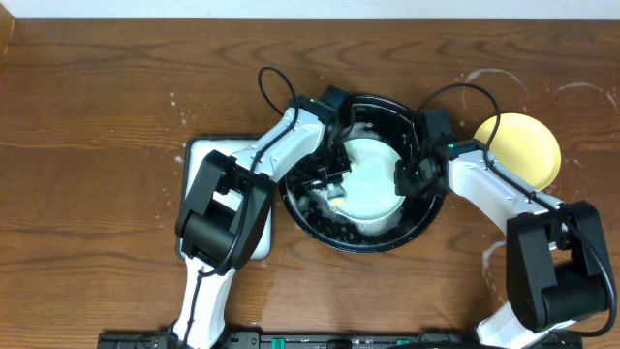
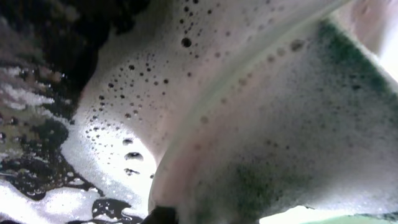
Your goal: Clean dirty plates on tray and stack at the side
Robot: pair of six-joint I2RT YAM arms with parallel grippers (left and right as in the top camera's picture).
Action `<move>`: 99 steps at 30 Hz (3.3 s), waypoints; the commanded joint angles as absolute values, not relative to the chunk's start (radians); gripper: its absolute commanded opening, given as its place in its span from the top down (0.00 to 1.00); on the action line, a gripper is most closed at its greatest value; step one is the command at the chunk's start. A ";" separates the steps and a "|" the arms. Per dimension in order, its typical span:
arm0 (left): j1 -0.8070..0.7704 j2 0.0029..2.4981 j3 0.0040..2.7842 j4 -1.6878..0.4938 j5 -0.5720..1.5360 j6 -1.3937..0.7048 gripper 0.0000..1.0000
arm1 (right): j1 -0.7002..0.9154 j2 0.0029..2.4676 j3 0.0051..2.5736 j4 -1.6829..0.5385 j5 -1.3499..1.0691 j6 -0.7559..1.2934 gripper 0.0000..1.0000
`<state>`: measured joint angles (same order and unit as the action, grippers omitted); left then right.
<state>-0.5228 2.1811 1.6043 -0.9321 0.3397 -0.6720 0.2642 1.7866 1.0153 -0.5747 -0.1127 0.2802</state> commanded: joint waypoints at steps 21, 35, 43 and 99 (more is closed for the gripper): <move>-0.326 1.775 1.734 -1.257 0.022 -0.501 0.92 | 0.262 1.818 0.996 -0.556 -0.035 0.193 0.99; -0.118 1.726 1.449 -1.245 -0.080 -0.464 0.93 | 0.318 1.544 1.133 -0.696 0.066 0.155 0.99; -0.110 1.727 1.319 -1.163 -0.080 -0.464 0.91 | 0.440 1.437 1.133 -0.726 0.217 0.124 0.99; -0.110 1.727 1.319 -1.164 -0.080 -0.464 0.20 | 0.587 1.435 1.148 -0.703 0.796 -0.004 0.99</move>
